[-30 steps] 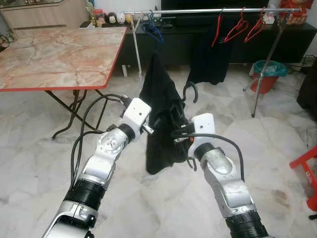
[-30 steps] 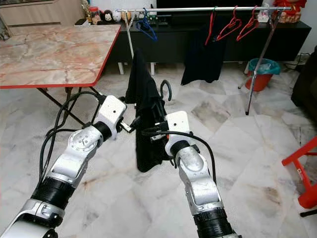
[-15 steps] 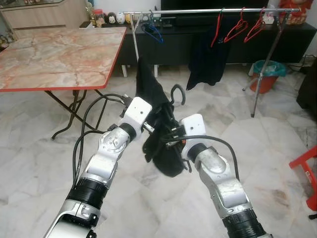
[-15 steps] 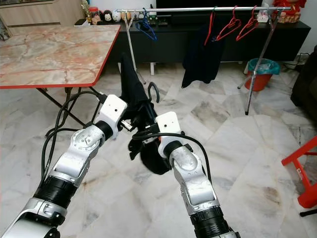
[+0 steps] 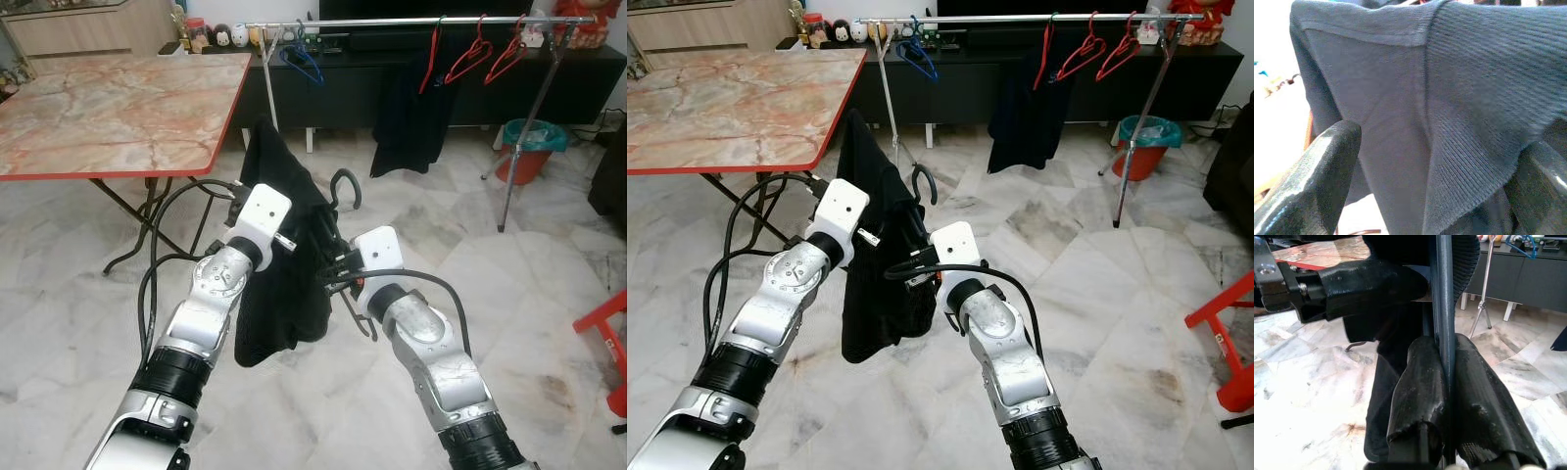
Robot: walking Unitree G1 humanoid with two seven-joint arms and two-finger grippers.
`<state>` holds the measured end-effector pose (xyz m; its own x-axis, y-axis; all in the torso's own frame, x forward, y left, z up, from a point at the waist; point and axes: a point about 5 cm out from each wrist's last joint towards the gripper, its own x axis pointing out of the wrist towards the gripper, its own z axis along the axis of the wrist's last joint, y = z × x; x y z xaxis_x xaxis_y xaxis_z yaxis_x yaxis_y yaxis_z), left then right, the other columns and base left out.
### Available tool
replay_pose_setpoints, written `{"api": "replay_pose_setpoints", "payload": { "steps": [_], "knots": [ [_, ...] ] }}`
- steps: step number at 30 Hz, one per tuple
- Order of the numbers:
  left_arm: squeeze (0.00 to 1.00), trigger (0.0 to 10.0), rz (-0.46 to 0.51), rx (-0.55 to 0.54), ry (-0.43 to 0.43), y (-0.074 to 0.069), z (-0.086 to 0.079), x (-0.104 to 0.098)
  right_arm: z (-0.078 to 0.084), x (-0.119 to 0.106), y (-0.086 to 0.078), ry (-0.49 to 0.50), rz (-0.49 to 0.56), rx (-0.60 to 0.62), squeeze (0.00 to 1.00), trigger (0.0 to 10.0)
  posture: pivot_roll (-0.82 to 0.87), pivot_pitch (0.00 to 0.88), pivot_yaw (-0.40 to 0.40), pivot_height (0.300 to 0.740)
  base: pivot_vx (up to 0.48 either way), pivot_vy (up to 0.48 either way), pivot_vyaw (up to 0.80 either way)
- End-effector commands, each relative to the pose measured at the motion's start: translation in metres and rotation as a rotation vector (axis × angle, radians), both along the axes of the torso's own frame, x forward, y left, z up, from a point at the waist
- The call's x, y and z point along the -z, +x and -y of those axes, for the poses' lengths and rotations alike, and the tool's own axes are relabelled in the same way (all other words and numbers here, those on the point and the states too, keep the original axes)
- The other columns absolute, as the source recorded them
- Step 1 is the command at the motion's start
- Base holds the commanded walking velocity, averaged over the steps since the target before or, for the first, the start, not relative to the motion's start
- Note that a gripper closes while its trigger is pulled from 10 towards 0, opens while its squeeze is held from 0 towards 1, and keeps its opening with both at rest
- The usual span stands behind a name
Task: Hang hanger
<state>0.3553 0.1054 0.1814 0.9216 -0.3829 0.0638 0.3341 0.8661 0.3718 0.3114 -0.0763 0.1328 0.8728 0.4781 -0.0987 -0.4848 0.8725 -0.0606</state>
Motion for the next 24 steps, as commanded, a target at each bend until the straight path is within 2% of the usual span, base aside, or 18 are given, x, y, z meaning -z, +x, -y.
{"api": "replay_pose_setpoints", "payload": {
  "steps": [1,4,5,6,7,8,24],
  "knots": [
    [0.00,10.0,0.014,-0.041,0.006,0.0045,-0.0084,-0.0058,-0.0065,-0.0215,0.0005,0.026,0.087,-0.027,0.00,0.0,0.04,0.000,0.054,0.740,0.000,0.000,0.00],
    [0.00,10.0,0.016,-0.061,-0.002,0.0049,-0.0097,-0.0054,-0.0063,-0.0214,0.0003,0.025,0.087,-0.030,0.00,0.0,0.03,0.000,0.054,0.740,0.000,0.000,0.00],
    [0.00,3.5,0.015,-0.060,-0.008,0.0049,-0.0077,-0.0052,-0.0064,-0.0212,0.0002,0.023,0.087,-0.032,0.00,0.0,0.03,0.000,0.054,0.740,0.000,0.000,0.00],
    [0.00,3.5,0.015,-0.058,-0.009,0.0049,-0.0070,-0.0052,-0.0065,-0.0212,0.0001,0.023,0.088,-0.034,0.00,0.0,0.03,0.000,0.054,0.740,0.000,0.000,0.00],
    [0.00,2.4,0.016,-0.058,-0.009,0.0049,-0.0066,-0.0052,-0.0066,-0.0212,0.0001,0.022,0.088,-0.034,0.00,0.0,0.03,0.000,0.054,0.740,0.000,0.000,0.00],
    [0.00,0.0,0.016,-0.056,-0.017,0.0048,-0.0056,-0.0053,-0.0068,-0.0212,-0.0001,0.021,0.088,-0.037,0.00,0.0,0.03,0.000,0.053,0.740,0.000,0.000,0.00],
    [0.00,0.0,0.008,-0.041,-0.026,0.0043,-0.0018,-0.0035,-0.0103,-0.0200,-0.0017,0.013,0.084,-0.074,0.00,0.0,0.03,0.000,0.055,0.740,0.000,0.000,0.00]
  ]
}}
